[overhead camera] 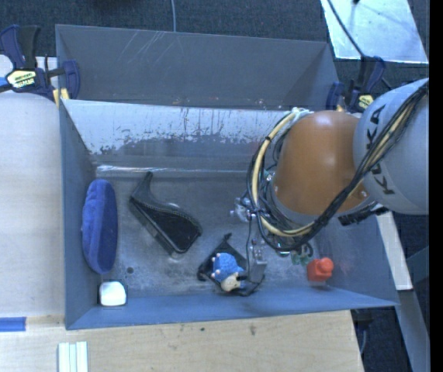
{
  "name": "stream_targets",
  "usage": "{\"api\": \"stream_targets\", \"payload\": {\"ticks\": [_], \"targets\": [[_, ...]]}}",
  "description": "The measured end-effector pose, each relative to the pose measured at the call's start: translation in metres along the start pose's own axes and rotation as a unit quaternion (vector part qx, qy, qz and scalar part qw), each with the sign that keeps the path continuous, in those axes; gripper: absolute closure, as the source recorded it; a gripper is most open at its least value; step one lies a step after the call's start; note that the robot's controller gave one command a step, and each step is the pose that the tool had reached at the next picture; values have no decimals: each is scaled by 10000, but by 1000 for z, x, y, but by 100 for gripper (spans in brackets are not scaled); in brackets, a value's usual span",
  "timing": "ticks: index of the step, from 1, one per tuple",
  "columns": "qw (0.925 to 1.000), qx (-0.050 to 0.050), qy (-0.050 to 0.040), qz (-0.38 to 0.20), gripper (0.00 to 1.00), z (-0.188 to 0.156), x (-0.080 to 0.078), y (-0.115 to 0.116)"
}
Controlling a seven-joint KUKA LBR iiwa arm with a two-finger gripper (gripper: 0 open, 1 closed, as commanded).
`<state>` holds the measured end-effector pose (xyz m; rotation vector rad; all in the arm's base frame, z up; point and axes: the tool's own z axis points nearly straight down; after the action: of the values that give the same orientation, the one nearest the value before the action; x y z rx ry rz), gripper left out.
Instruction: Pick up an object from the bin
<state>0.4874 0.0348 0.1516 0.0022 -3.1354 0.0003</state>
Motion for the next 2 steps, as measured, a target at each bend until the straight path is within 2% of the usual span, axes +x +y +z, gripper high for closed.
{"api": "stream_targets", "payload": {"ticks": [1, 2], "targets": [[9896, 3, 12, -1436, 0, 79, -6, -1], [9898, 9, 23, -1426, 100, 78, -5, -2]]}}
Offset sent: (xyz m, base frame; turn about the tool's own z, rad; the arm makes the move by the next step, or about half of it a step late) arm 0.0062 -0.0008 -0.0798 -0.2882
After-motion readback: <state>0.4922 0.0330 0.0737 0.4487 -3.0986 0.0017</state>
